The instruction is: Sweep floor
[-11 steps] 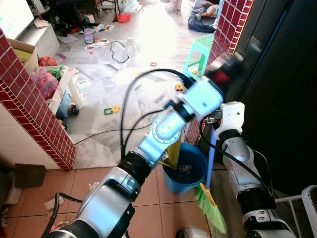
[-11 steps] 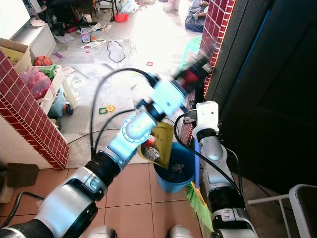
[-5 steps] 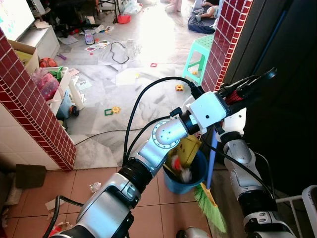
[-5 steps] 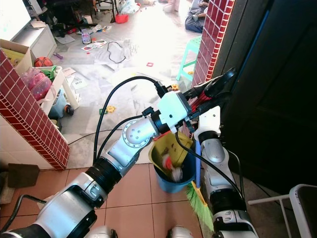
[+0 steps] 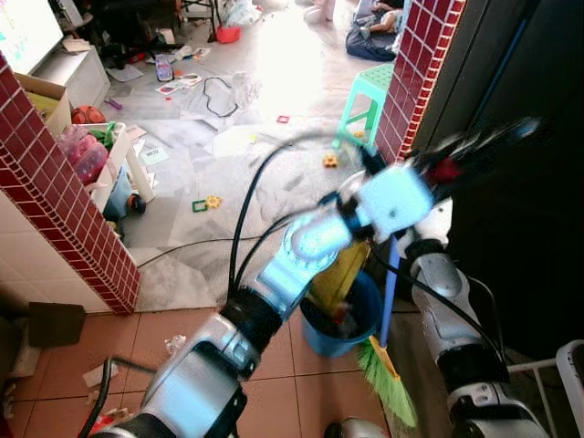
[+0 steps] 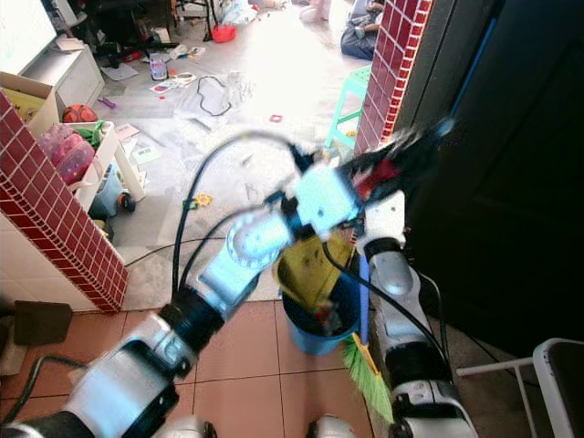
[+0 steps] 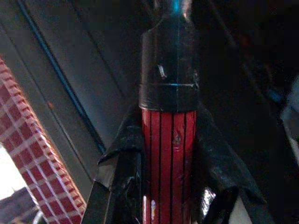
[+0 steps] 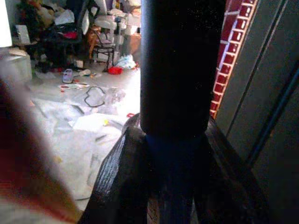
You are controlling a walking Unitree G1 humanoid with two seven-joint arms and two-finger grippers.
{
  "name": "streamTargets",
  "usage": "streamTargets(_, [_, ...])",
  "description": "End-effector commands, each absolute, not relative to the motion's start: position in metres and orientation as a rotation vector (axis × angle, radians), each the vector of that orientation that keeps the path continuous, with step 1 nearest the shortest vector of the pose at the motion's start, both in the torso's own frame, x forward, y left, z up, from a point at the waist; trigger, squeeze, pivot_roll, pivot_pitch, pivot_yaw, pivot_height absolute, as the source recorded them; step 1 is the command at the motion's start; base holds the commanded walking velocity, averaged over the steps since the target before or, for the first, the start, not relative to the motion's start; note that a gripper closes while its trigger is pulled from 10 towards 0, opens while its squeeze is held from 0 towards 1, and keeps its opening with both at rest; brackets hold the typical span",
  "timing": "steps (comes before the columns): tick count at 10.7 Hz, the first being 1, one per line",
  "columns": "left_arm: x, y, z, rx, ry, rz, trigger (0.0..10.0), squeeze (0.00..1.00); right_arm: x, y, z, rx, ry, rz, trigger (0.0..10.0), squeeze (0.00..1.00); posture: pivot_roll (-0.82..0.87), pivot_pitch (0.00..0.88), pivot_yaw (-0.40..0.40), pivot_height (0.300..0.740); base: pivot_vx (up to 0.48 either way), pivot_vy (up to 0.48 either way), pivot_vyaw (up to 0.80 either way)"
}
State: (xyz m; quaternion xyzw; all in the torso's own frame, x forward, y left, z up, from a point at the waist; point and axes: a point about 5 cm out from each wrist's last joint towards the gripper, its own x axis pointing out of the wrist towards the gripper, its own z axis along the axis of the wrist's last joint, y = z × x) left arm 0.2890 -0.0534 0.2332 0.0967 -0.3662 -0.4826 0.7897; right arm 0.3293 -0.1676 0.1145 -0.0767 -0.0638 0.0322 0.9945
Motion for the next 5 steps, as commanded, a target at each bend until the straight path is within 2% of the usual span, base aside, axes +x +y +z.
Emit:
streamTargets(1, [0.274, -0.07, 0.27, 0.181, -0.96, -1.053, 10.0, 0.0, 0.335, -0.163, 0.125, -0.152, -0.166, 0.078, 10.0, 0.0, -0.04, 0.0, 0.004, 0.74, 0.0, 0.0, 0.0])
streamTargets(2, [0.275, -0.069, 0.266, 0.162, -0.929, -1.049, 10.0, 0.0, 0.335, -0.163, 0.126, -0.153, -0.167, 0.08, 10.0, 0.0, -0.04, 0.0, 0.004, 0.74, 0.0, 0.0, 0.0])
streamTargets(5, [0.296, -0.015, 0.321, 0.111, -1.065, -0.676, 10.0, 0.0, 0.333, -0.164, 0.121, -0.154, -0.153, 0.08, 10.0, 0.0, -0.03, 0.0, 0.002, 0.74, 0.0, 0.0, 0.0])
